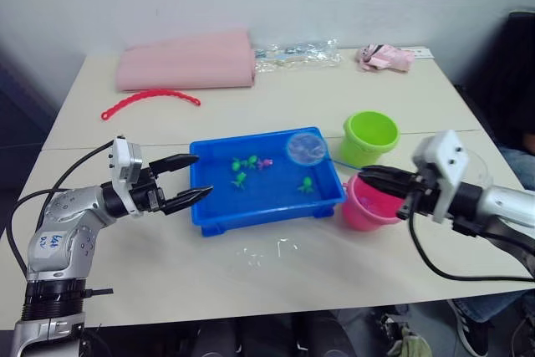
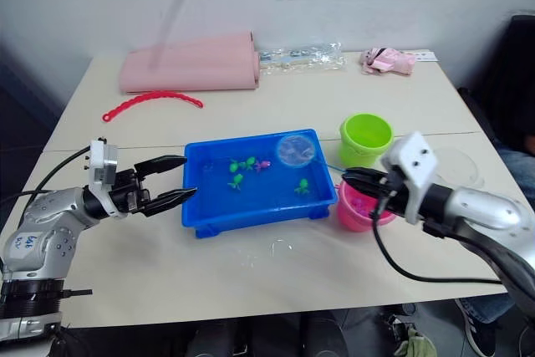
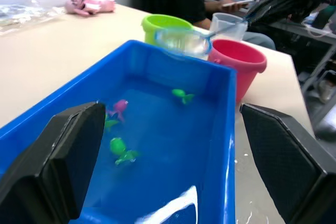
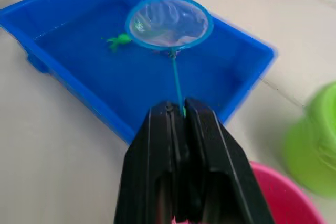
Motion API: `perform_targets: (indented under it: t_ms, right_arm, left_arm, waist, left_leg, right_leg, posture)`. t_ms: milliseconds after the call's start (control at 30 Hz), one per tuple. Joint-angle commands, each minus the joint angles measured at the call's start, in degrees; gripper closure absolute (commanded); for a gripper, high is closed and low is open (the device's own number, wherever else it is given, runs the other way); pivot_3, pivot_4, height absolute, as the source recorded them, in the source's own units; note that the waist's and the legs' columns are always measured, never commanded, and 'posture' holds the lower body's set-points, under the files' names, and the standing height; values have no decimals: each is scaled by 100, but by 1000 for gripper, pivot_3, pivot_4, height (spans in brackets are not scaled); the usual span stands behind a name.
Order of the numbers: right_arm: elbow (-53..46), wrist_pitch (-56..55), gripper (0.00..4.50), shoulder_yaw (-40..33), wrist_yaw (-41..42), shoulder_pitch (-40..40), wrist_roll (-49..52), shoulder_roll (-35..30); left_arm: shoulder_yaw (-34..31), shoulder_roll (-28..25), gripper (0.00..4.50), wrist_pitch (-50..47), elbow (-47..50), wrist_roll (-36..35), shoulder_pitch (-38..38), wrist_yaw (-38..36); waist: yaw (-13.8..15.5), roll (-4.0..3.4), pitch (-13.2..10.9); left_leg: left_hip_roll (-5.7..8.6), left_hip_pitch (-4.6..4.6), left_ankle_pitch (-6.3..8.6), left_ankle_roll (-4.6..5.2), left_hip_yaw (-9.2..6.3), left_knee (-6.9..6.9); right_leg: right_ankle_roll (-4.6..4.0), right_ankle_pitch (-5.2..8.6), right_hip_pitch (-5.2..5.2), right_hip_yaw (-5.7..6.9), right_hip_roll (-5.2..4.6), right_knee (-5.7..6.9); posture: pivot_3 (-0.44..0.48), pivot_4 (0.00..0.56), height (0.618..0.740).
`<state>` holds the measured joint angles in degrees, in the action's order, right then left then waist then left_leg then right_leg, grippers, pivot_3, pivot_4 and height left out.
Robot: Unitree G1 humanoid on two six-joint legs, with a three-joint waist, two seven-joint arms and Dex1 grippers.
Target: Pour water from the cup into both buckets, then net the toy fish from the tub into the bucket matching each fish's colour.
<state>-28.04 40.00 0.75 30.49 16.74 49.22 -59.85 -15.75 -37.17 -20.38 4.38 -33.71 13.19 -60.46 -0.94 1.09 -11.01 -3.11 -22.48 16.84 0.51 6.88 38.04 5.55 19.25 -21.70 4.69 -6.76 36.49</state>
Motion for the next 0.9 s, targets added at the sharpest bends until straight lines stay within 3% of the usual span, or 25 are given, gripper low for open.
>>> perform_targets:
  t_ms: [33, 433, 567, 900]
  right_arm:
    - [446, 722, 4500, 637, -42, 797, -484, 374]
    - [1037, 1278, 4500, 1589, 253, 1605, -1747, 1320]
    - [1381, 1300, 4500, 1334, 60, 1700, -1920, 1890]
    - [1704, 889, 4500, 1250, -26, 1627, -2595, 2448]
  left_arm:
    - [-314, -74, 31, 75, 364, -138, -153, 182]
    - [-586, -256, 31, 38, 663, -206, -497, 292]
    - [-523, -253, 31, -50, 793, -221, -459, 406]
    - [-359, -225, 31, -210, 849, -226, -239, 555]
  waist:
    - [15, 0, 0]
    - [41, 1, 1]
    - [22, 3, 2]
    - [2, 4, 3]
  left_leg:
    - [1, 0, 1, 1, 3, 0]
    - [15, -73, -6, 4, 26, 15]
    - [16, -71, -8, 5, 28, 15]
    - [18, -72, -8, 4, 32, 11]
  right_leg:
    - [0, 0, 0, 0, 0, -1]
    - [5, -3, -89, 0, 9, 40]
    - [7, -4, -90, 4, 10, 47]
    - [8, -4, -94, 31, 10, 48]
  posture:
    - [0, 150, 740]
    - [0, 150, 740]
    - [0, 150, 740]
    - [0, 150, 740]
